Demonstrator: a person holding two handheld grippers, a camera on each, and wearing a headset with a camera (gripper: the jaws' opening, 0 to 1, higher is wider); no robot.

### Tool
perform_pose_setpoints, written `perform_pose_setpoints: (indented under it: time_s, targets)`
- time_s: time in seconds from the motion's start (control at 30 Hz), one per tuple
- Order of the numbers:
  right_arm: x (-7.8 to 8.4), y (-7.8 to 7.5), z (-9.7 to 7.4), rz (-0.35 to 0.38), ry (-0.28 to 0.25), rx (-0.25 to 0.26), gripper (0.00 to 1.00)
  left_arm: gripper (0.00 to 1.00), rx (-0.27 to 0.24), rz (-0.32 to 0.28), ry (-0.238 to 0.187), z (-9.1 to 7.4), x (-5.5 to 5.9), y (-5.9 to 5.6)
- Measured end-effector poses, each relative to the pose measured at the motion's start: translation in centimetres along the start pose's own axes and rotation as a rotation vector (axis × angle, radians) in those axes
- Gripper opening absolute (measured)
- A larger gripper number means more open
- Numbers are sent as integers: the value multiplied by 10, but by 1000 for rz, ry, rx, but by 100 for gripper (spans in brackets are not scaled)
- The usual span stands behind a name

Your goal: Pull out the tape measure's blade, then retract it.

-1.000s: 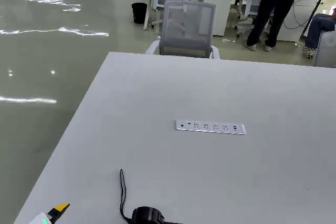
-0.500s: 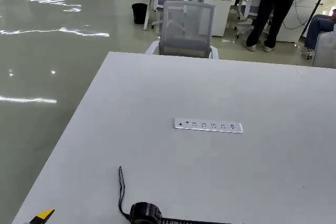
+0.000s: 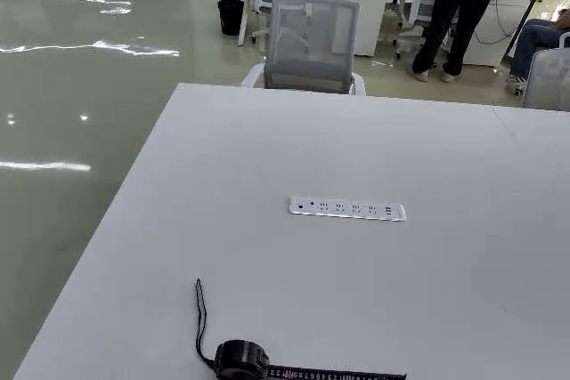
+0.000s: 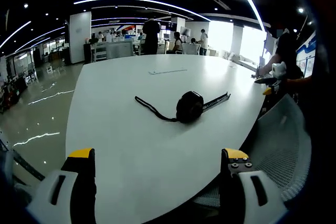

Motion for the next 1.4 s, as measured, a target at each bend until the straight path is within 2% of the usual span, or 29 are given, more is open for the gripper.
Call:
perform_pose_setpoints:
  time_s: [0.1, 0.27, 0.4, 0.47, 0.57, 0.63, 0.7, 1.0, 1.2, 1.4]
  targets:
    - [5, -2, -5, -3, -7, 25, 100, 99, 2, -2, 11, -1, 8, 3]
    - [3, -4, -11, 34, -6, 55, 100, 99, 11, -7, 30, -3, 6, 2]
    - [6, -1, -12, 26, 1, 62, 100, 99, 9, -12, 6, -4, 3, 5]
    - [10, -3, -12, 28, -2, 62, 100, 99, 8, 1, 12, -3, 3, 5]
    - [12, -3, -12, 28, -1, 57, 100, 99, 1, -11, 12, -4, 1, 4]
    - [11, -1, -12, -35, -21, 38, 100, 99, -2, -8, 9, -4, -2, 1]
    - [14, -2, -12, -40, -8, 33, 99, 99, -3, -1, 7, -5, -4, -2]
    - [14, -5, -15, -23, -13, 47, 99, 99, 1, 8, 13, -4, -6, -1]
    - [12, -5, -14, -15, -18, 52, 100, 99, 17, 21, 19, 0, -1, 4]
    - [13, -7, -10, -24, -7, 44, 99, 99, 27, 43, 24, 4, -7, 4]
Point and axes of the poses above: the centre of the closed fingertips' face, and the gripper's own axes: z roughly forward along the fingers, y roughly to its left, x roughly out of its underside, the point moved 6 cm from there along -z, roughly backward along the fingers, and after that the axes turned 13 degrees about z, right-handed, at the moved point
